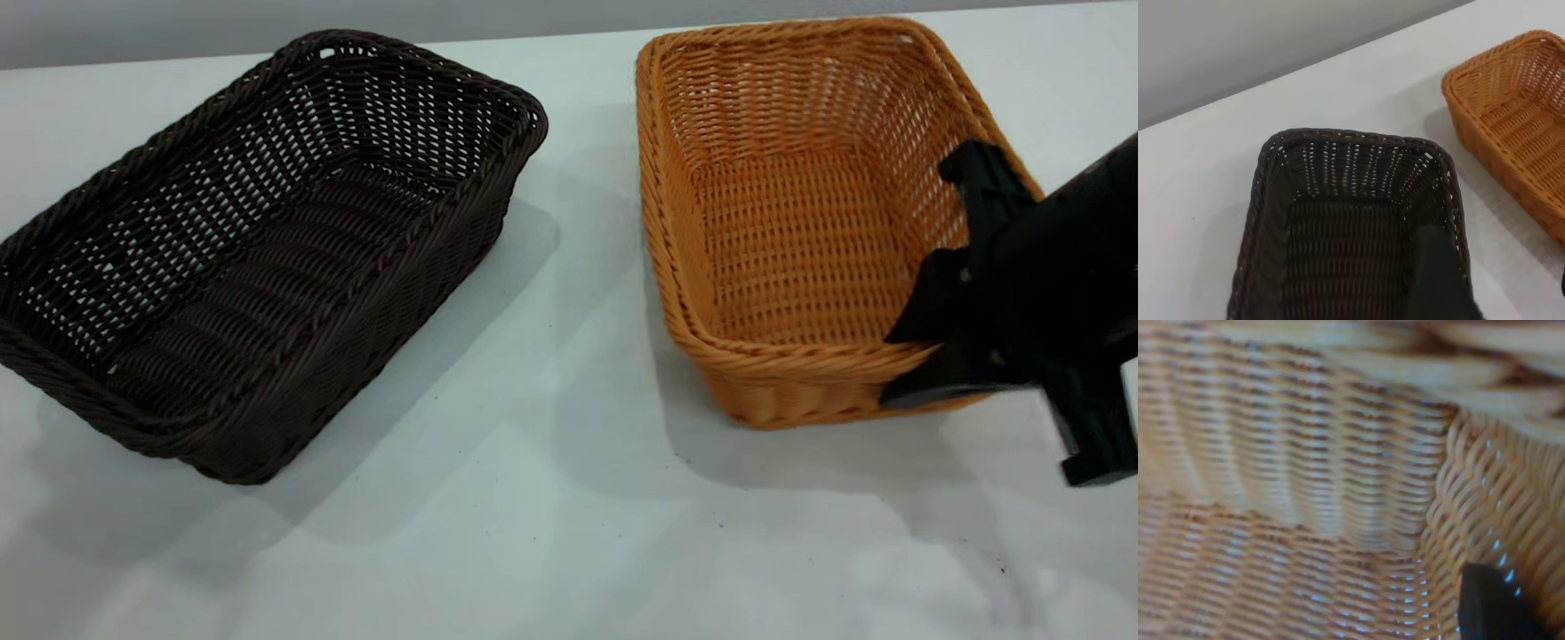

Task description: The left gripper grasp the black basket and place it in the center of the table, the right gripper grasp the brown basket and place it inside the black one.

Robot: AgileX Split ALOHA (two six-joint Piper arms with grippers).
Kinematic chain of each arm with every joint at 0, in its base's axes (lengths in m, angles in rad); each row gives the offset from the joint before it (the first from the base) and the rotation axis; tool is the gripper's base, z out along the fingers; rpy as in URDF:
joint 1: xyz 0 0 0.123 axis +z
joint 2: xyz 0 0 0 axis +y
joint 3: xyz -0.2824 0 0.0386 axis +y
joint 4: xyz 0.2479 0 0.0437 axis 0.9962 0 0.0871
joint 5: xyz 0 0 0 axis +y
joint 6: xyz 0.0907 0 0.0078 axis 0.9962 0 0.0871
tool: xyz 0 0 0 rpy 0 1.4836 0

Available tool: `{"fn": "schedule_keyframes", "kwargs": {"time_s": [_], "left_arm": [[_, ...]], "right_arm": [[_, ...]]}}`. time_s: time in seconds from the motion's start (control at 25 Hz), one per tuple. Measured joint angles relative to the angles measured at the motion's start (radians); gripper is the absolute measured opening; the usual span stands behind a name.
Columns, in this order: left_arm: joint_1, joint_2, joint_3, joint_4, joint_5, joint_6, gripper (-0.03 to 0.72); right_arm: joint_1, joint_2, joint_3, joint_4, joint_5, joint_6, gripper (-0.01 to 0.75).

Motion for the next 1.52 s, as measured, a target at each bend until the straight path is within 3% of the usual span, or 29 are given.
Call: {"fn": "schedule_keyframes", "kwargs": {"time_s": [0.24, 0.4, 0.6, 0.92, 1.08, 1.32, 1.52], "left_arm": [[0.000, 0.081, 0.001, -0.001, 0.071, -0.039, 0.382], [-0.007, 0.148, 0.018, -0.037, 0.041, -0.041, 0.382], [-0.083, 0.233, 0.057, -0.053, 0.006, -0.036, 0.382], [-0.271, 0.380, 0.061, -0.055, -0.212, -0.087, 0.382], [-0.371, 0.468, 0.060, -0.057, -0.318, -0.125, 0.382], [-0.497, 0.568, 0.058, -0.057, -0.469, -0.150, 0.382], [-0.546, 0.610, 0.058, -0.057, -0.586, -0.184, 0.382]], "right_arm": [[-0.039, -0.057, 0.000, -0.033, -0.003, -0.158, 0.108], [-0.132, -0.112, 0.001, -0.093, 0.003, -0.269, 0.107], [-0.275, -0.191, 0.000, -0.215, 0.092, -0.349, 0.107], [-0.476, -0.325, -0.001, -0.391, 0.318, -0.464, 0.107], [-0.537, -0.384, -0.001, -0.385, 0.357, -0.524, 0.107], [-0.553, -0.396, -0.003, -0.380, 0.410, -0.575, 0.107], [-0.552, -0.396, -0.003, -0.379, 0.427, -0.609, 0.106]]}}
